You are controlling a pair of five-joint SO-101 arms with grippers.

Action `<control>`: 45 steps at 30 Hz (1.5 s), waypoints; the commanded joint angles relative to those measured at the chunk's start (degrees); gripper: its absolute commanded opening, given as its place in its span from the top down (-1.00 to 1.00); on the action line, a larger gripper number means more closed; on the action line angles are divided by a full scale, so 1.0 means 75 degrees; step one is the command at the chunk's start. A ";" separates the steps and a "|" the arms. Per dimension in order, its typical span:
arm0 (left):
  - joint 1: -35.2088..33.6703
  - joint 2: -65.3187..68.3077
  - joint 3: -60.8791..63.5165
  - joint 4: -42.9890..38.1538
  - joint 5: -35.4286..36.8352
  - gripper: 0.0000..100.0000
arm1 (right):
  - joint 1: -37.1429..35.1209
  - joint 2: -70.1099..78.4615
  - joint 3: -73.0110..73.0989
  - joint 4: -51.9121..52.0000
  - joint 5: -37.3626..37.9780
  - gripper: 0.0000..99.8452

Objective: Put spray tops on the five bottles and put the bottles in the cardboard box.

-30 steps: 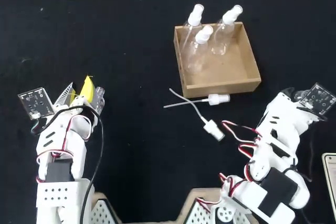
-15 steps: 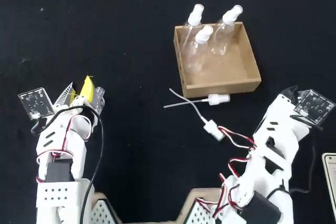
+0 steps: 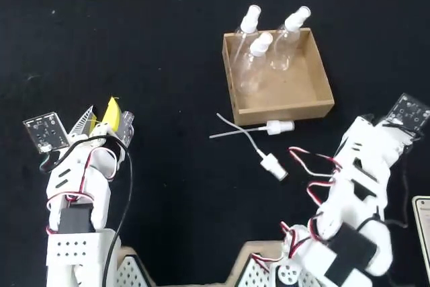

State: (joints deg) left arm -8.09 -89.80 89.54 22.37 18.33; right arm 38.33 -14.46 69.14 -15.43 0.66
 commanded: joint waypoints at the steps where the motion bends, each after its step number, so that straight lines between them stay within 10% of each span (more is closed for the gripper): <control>1: 0.0123 -0.0117 -0.0088 -0.0199 -0.0070 0.69 | 0.0141 -0.0029 -0.0381 -0.0082 0.0059 0.38; 45: 0.0123 -0.0117 -0.0100 -0.0199 -0.0070 0.69 | -0.0410 -0.1799 0.0486 0.0246 0.0492 0.38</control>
State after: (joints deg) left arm -8.09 -89.80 89.54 22.37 18.33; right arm 36.13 -25.54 75.12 -13.49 3.74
